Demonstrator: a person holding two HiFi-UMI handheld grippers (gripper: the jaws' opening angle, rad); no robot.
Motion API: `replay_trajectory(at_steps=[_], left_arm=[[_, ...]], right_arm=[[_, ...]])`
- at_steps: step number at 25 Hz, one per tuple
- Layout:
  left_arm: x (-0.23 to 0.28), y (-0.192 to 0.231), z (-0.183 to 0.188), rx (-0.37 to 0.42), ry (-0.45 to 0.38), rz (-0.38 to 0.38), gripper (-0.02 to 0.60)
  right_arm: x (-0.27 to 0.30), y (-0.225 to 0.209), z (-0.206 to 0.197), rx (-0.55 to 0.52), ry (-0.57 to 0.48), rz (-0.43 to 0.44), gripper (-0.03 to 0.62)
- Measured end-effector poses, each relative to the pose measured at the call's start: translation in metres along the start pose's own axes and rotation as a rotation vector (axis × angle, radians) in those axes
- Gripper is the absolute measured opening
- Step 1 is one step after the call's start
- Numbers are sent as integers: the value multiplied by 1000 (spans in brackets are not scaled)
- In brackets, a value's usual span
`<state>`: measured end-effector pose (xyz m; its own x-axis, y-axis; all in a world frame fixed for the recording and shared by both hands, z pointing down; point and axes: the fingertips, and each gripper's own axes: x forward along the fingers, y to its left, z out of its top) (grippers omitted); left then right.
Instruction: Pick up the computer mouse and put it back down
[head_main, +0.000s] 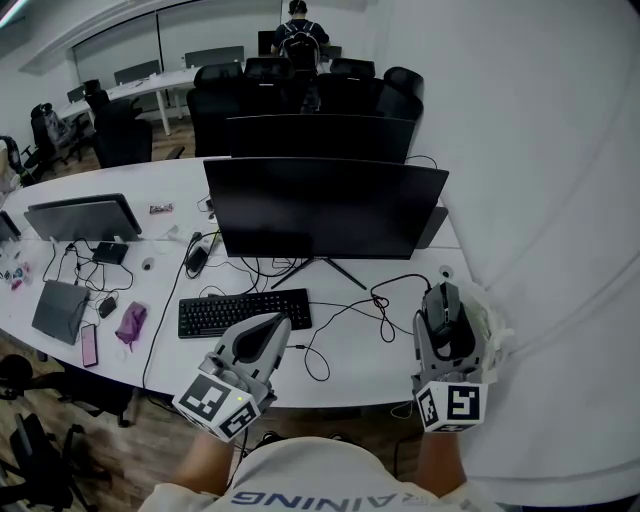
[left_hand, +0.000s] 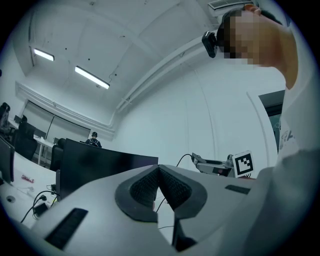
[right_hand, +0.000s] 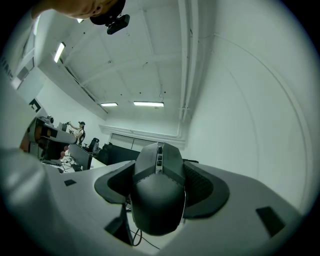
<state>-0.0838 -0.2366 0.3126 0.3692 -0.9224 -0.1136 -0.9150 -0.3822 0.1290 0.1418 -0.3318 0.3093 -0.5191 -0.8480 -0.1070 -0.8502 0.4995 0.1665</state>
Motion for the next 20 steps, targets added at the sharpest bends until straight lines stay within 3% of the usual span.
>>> replay_trajectory(at_steps=[13,20], left_arm=[[-5,-4,0,-5,9,12,5],[-6,-8,-4,-3,30,21,5]], right_arm=[[-2,-1,-8,-1,23,13,307],[2,-11,-39,-1,97,3,307]])
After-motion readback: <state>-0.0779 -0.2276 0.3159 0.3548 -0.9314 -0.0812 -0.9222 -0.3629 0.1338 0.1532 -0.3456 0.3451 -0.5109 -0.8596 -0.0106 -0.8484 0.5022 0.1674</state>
